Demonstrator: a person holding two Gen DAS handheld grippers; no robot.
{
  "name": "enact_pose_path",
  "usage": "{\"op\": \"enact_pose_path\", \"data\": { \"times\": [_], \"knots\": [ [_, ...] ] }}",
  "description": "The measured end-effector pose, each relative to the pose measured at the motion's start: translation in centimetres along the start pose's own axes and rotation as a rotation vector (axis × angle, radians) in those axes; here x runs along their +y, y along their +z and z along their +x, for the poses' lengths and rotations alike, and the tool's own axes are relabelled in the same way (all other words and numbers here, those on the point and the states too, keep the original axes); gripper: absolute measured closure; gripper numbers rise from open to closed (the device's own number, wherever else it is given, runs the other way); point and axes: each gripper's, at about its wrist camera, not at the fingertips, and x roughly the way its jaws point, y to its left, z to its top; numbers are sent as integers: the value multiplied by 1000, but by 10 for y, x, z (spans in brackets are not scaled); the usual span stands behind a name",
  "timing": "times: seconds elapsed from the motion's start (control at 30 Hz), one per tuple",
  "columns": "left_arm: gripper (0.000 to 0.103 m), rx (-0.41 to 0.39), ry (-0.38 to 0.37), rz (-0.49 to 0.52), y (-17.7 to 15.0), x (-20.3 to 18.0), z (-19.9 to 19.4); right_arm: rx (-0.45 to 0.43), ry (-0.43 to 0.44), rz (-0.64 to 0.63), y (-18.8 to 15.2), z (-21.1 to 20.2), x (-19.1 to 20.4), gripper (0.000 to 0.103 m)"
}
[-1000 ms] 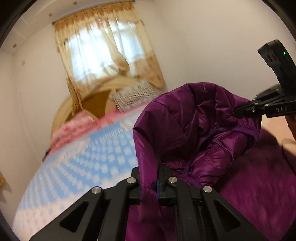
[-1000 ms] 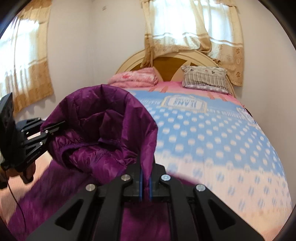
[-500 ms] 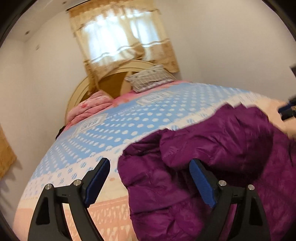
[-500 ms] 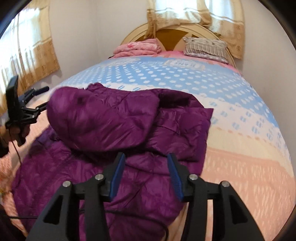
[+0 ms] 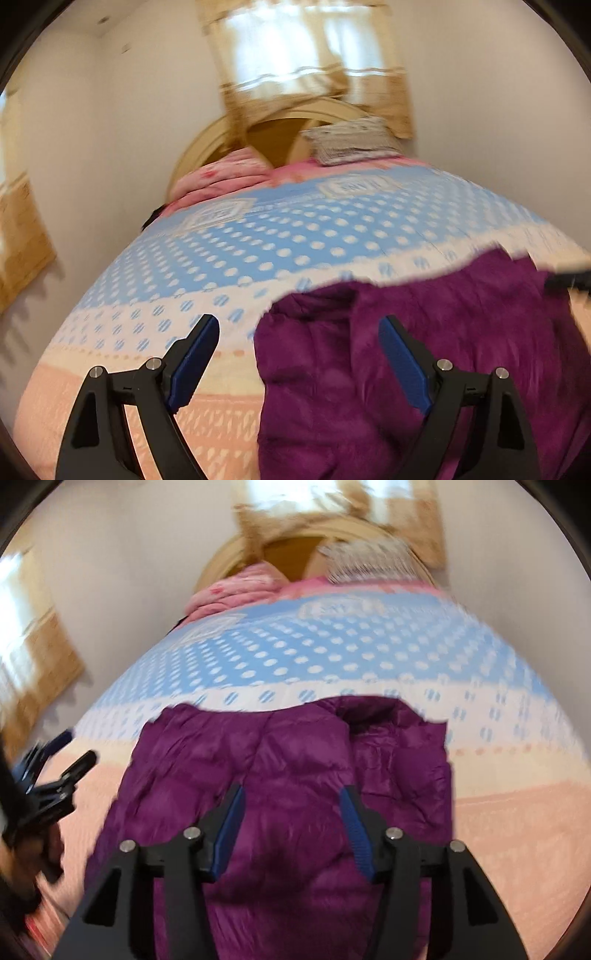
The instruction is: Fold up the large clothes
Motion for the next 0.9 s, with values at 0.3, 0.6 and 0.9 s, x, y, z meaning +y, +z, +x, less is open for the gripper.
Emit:
{"op": "enact_pose_path", "data": {
  "times": [0.3,0.6,0.9],
  "knots": [
    [14,199,91,-88,-9,-67,104,68,-99,49,16,86,13,50],
    [14,249,162,-40,-13,-83,179,66,-203,41,37,134,-17,53],
    [14,182,111,-75,3,-57,116,-33,-134,68,35,79,-13,50]
  ]
}}
